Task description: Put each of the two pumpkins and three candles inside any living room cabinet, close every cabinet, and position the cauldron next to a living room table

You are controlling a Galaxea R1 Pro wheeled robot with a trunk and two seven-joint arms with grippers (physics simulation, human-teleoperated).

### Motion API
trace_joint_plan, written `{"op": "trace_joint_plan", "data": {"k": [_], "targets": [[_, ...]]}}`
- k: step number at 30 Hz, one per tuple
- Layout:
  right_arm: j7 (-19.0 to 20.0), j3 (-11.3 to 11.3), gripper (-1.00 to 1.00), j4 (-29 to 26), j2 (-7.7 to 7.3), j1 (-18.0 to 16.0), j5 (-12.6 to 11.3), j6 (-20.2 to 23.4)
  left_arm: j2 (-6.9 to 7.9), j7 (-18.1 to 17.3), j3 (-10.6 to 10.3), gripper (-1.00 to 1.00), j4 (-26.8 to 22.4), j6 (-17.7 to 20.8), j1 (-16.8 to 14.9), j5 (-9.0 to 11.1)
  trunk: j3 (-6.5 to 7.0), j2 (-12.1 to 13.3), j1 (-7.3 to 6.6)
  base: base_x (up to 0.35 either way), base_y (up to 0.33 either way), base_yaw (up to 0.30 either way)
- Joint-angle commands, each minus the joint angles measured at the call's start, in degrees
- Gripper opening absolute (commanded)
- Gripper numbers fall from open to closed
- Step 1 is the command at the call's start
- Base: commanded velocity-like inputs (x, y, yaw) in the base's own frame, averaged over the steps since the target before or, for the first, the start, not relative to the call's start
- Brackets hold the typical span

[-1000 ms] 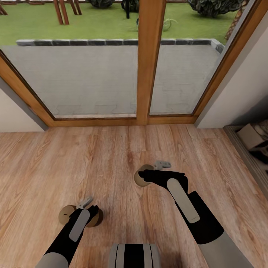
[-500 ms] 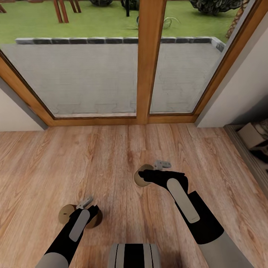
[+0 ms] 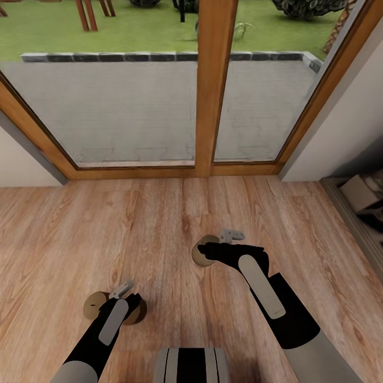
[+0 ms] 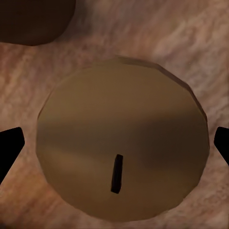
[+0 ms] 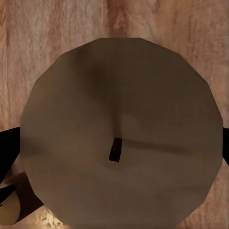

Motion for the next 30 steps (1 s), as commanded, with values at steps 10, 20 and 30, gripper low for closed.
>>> {"op": "trace_joint_plan", "data": {"k": [10,20,30], "targets": [[-0.56,0.03,-1.00,-0.13,0.00,-0.05,-0.56,0.02,0.05,0.29,0.14,1.00,-0.10,0.20,-0.01,0.37,-0.49,-0.05,0.04,0.000,0.000,0.000],[-0.56,0.03,-1.00,-0.15,0.00,-0.05,-0.56,0.02,0.05,0.29,0.14,1.00,-0.09,0.20,-0.01,0.37,-1.37,-0.10,0.14,0.000,0.000,0.000],[-0.56,0.03,-1.00,-0.15,0.00,-0.05,-0.56,0.02,0.05,0.29,0.14,-1.00,-0.10,0.20,-0.01,0.38,-1.37,-0.10,0.14,0.000,0.000,0.000]]}}
